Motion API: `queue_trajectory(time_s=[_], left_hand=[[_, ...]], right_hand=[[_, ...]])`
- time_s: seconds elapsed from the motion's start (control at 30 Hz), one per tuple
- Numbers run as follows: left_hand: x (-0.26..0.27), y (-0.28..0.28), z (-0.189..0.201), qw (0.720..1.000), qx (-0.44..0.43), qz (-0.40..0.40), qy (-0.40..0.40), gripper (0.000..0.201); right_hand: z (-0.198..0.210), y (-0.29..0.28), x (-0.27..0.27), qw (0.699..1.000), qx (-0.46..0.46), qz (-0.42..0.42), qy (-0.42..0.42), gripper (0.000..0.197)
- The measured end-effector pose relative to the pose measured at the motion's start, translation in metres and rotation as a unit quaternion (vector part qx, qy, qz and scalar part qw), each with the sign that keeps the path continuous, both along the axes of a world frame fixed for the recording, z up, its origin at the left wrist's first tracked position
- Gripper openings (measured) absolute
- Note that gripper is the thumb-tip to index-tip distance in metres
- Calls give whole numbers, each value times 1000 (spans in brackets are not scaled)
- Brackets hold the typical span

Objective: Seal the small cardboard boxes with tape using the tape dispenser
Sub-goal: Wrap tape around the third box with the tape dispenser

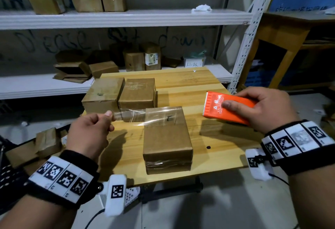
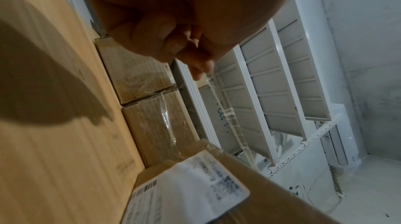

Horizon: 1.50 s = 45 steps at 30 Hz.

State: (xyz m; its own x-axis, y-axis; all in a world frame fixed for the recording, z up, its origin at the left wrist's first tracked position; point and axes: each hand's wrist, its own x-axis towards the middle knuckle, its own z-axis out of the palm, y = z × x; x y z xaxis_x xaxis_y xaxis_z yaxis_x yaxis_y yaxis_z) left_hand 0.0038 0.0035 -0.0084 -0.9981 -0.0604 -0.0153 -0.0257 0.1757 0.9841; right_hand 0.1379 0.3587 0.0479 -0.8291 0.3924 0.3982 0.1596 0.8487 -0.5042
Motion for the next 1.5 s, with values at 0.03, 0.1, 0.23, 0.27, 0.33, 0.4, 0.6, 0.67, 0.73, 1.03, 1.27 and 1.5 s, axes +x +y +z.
queue_trajectory(time_s=[0.03,0.1,0.23,0.27,0.33,0.4,0.6,0.67,0.73,1.03,1.27,1.5], left_hand=[[0,1,-1,1000,2,1,-6,32],[-2,1,-4,1000,-2,-2,-15,32],[-5,3,-10,1000,-8,-4,-29,33],[-5,4,-12,999,-13,-4,-32,33],[-5,9,-14,999,-28,-5,-36,33],[-7,13,-16,998,-31,-7,-45,34],[-7,21,-14,994,-5,-21,-109,33],[-6,20,-14,988,28,-35,-148,40],[-6,19,-15,983,32,-52,-174,43],[1,25,-7,976,-8,-99,-192,29],[2,34,-4,969,-144,-138,-149,32],[4,40,-1,961,-152,-169,-157,36]], right_hand=[[1,1,-1,1000,-11,-6,7,54],[3,2,-2,999,-36,-13,14,55],[3,3,-5,998,-53,-20,3,60],[3,3,-6,999,-49,-21,-6,62],[3,3,-7,999,-42,-21,-24,64],[2,4,-8,999,-37,-22,-34,65],[0,7,-9,999,-26,-24,-41,63],[-2,6,-9,998,-32,-22,-52,62],[-3,5,-9,997,-37,-22,-63,61],[-9,7,-10,993,-46,-43,-100,51],[-10,3,-12,991,-36,-45,-120,53],[-11,2,-14,992,-20,-50,-115,57]])
